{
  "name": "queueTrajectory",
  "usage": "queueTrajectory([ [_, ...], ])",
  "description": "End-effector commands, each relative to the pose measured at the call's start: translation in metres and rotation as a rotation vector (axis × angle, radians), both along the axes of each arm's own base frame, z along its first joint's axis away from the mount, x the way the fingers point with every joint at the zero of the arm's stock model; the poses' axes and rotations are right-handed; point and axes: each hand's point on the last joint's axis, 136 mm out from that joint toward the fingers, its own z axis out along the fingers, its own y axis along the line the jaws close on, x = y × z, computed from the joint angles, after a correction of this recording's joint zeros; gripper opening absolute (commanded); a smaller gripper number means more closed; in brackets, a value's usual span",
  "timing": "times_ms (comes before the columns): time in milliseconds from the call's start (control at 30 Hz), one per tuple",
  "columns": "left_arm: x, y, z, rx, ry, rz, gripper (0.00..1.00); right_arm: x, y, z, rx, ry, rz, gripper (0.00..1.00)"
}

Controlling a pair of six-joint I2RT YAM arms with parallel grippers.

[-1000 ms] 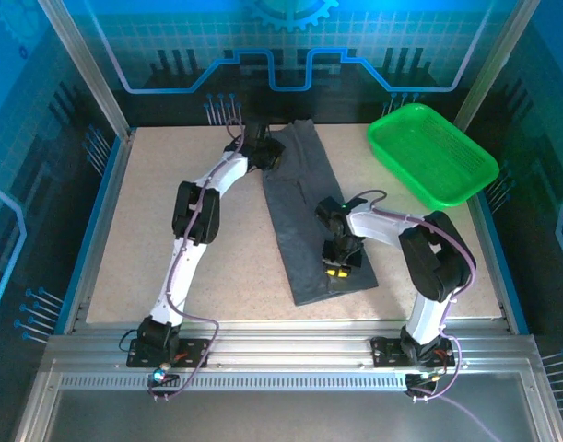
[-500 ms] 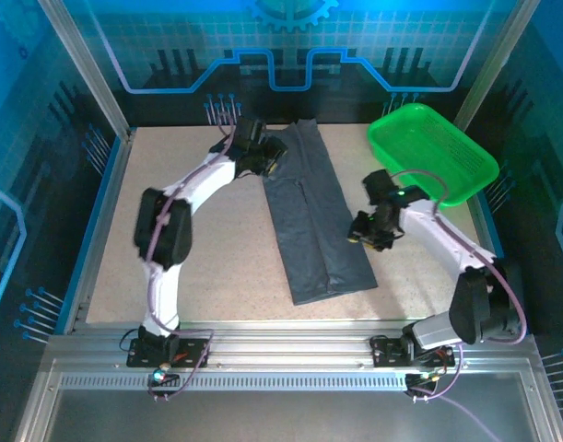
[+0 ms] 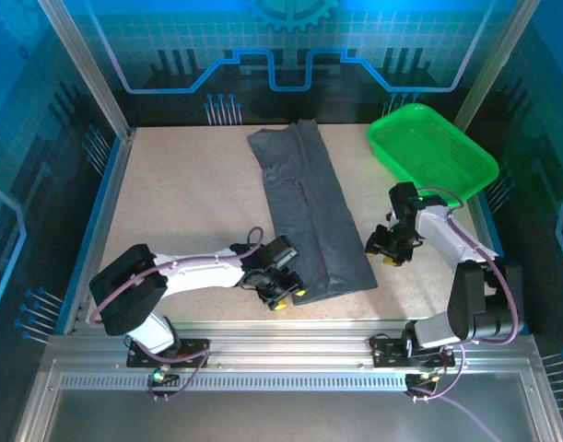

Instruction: Fold and stack the t-shirts

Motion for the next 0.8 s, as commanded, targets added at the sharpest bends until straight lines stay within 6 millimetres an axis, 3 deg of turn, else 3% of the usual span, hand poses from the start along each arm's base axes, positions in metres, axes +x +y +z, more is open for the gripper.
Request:
queueTrajectory([
  [0, 0.003, -0.013, -0.008, 0.011, 0.021, 0.041, 0.52, 0.001, 0.003, -0.002, 0.025, -0.003, 0.018, 0.46],
  [133, 0.006, -0.016, -0.026, 0.036, 0.018, 0.035, 0.45, -0.001, 0.002, 0.000, 0.021, -0.007, 0.020, 0.46],
  [233, 0.012, -0.017, -0.031, 0.061, -0.003, 0.025, 0.29, -0.011, 0.000, -0.004, 0.014, 0.011, 0.013, 0.46],
  [333, 0.017, -0.006, -0.028, 0.124, -0.044, 0.012, 0.09, -0.028, -0.003, -0.015, -0.004, 0.046, 0.004, 0.47],
  [400, 0.017, 0.002, -0.023, 0.136, -0.077, 0.010, 0.01, -0.038, -0.004, -0.023, -0.017, 0.070, 0.002, 0.49],
  [600, 0.007, 0.016, -0.023, 0.129, -0.076, 0.011, 0.00, -0.049, 0.012, -0.039, -0.028, 0.110, 0.096, 0.48],
  [767, 0.008, 0.017, -0.018, 0.116, -0.097, 0.011, 0.00, -0.049, 0.007, -0.047, -0.076, 0.107, 0.116, 0.46],
])
